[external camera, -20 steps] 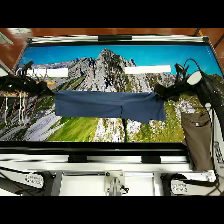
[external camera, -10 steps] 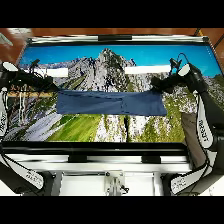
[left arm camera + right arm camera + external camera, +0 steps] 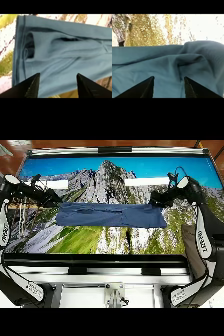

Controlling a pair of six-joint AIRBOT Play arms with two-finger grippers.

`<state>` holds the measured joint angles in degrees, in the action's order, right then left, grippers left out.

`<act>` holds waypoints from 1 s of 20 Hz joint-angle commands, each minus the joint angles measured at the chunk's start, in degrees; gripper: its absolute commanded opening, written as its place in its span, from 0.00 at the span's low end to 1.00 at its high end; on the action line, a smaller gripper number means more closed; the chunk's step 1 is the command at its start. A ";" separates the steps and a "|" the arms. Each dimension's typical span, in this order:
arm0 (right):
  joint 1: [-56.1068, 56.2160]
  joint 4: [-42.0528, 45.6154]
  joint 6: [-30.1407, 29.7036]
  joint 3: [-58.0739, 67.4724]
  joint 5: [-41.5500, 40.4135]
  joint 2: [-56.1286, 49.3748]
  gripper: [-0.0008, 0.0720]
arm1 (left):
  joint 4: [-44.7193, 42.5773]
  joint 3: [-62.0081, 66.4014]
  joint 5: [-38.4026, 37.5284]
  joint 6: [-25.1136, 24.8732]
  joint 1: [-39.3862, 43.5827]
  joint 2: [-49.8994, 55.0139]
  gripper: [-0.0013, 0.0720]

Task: Fold the shirts.

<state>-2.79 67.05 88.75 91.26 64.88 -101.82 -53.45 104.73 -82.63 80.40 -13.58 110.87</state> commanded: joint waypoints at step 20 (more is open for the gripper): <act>-9.53 -13.51 -5.07 -0.09 14.45 -11.19 0.87 | 3.23 6.99 -5.05 0.63 7.34 -6.21 0.75</act>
<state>-12.53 57.08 83.09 91.24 79.81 -110.72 -51.40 111.66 -87.77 81.25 -7.79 104.81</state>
